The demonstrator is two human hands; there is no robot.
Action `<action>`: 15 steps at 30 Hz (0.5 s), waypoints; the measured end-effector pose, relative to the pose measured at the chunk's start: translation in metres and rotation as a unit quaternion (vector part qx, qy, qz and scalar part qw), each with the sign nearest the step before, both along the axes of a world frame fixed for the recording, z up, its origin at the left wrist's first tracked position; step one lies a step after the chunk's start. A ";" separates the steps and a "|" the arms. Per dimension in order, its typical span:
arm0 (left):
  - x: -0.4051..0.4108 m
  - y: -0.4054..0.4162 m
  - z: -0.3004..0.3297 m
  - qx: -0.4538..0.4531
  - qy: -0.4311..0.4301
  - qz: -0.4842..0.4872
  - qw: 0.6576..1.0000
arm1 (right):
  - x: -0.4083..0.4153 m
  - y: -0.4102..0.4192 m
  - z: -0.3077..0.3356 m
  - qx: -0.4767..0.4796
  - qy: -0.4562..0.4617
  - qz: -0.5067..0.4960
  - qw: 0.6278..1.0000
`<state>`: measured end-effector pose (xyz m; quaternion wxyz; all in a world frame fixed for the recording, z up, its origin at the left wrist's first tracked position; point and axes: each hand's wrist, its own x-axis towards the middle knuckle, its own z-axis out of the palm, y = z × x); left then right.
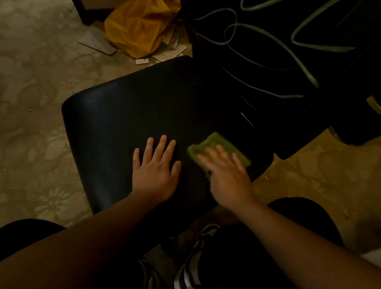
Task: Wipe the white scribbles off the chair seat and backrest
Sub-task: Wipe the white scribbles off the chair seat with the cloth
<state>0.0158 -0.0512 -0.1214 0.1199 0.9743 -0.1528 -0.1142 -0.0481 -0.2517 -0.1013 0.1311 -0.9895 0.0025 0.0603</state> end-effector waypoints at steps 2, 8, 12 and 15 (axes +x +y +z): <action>0.004 0.009 0.002 0.002 0.000 -0.022 1.000 | 0.011 -0.028 -0.001 0.001 -0.003 -0.077 0.997; 0.002 0.052 0.005 0.027 0.004 0.012 1.000 | 0.025 -0.052 -0.007 -0.021 -0.008 -0.167 0.986; -0.005 0.044 0.001 0.026 -0.014 0.028 0.999 | 0.007 -0.008 -0.007 -0.023 -0.006 -0.130 0.991; -0.007 0.042 -0.002 0.020 -0.014 0.033 0.999 | -0.019 0.037 0.000 -0.014 0.017 -0.049 0.999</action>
